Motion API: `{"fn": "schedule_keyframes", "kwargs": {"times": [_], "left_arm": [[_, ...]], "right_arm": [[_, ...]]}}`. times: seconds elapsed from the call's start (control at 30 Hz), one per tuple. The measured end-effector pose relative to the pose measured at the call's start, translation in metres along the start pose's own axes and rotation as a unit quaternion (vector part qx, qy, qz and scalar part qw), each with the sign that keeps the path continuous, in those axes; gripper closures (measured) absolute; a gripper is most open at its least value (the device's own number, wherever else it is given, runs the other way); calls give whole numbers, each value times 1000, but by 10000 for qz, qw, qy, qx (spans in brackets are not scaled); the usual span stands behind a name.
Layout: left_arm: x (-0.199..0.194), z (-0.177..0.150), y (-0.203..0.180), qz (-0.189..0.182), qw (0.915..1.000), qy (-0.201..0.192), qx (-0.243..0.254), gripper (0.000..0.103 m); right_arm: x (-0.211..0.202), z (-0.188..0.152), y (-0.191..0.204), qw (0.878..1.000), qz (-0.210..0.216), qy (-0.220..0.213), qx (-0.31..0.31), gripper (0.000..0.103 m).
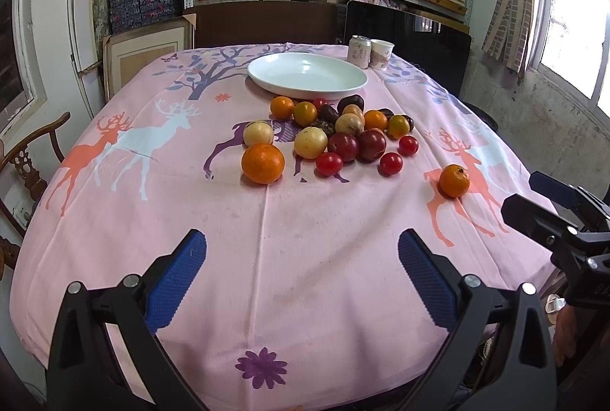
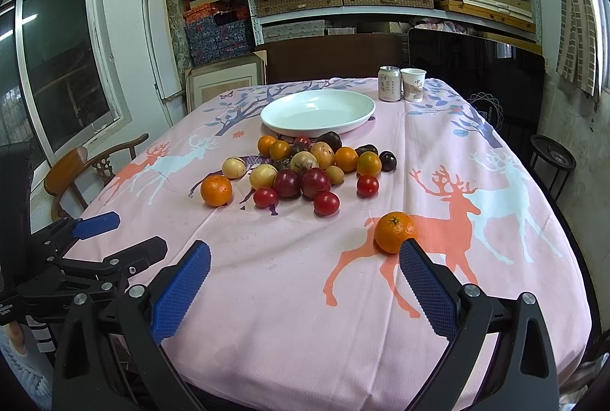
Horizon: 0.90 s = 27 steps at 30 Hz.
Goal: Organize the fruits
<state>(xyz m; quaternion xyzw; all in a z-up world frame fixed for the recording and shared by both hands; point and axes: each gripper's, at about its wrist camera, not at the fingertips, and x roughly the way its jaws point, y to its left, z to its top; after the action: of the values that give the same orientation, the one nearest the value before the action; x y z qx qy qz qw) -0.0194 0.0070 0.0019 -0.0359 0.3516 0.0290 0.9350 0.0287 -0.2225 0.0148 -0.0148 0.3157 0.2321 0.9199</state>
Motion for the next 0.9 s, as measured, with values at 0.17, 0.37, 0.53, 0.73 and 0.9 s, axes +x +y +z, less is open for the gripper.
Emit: {"fn": "schedule_keyframes", "kwargs": {"times": [0.17, 0.37, 0.53, 0.73, 0.9], "left_arm": [[-1, -1, 0, -8, 10000, 21, -4, 4], [2, -1, 0, -30, 10000, 74, -18, 4], [4, -1, 1, -38, 9999, 106, -38, 4], [14, -1, 3, -58, 9996, 248, -79, 4], [26, -2, 7, -135, 9994, 310, -94, 4]], "right_arm": [[-2, 0, 0, 10000, 0, 8, 8, 3], [-2, 0, 0, 10000, 5, 8, 8, 3], [-2, -3, 0, 10000, 14, 69, 31, 3], [10, -6, -8, 9996, 41, 210, 177, 3], [23, -9, -17, 9984, 280, 382, 299, 3]]}}
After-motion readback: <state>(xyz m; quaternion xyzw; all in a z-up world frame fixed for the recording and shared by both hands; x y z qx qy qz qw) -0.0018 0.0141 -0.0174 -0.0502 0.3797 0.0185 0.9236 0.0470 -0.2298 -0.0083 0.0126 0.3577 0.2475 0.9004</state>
